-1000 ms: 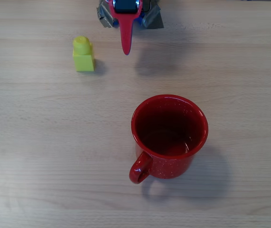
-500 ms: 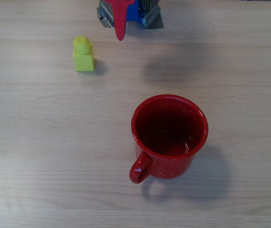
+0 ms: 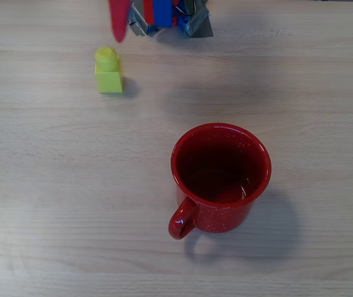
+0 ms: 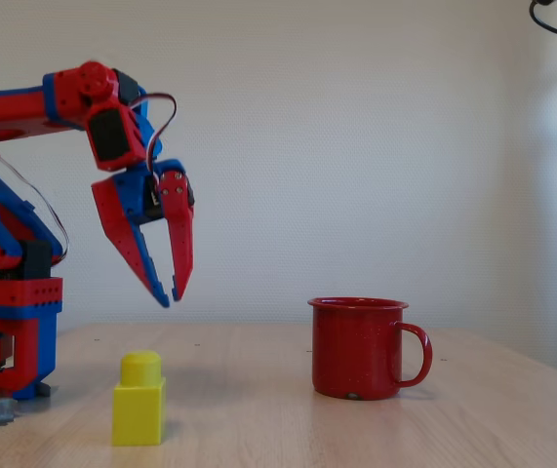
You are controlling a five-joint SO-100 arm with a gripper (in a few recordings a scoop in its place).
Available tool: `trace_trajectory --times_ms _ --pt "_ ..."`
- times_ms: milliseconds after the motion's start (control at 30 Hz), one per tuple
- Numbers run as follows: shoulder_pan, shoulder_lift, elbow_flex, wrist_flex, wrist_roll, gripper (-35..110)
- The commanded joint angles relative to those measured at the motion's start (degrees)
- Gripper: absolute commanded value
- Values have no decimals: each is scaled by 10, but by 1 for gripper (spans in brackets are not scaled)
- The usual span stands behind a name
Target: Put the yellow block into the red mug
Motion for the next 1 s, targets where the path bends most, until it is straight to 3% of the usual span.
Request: trace_trajectory --times_ms 0,267,433,767,967 --pt "23 -17 -55 2 -33 0" --pt "100 -96 -149 95 -60 0" --pt "126 -116 -178 161 -132 1" --pt "163 -105 -119 178 -194 42" --pt "174 -106 -81 156 -196 48"
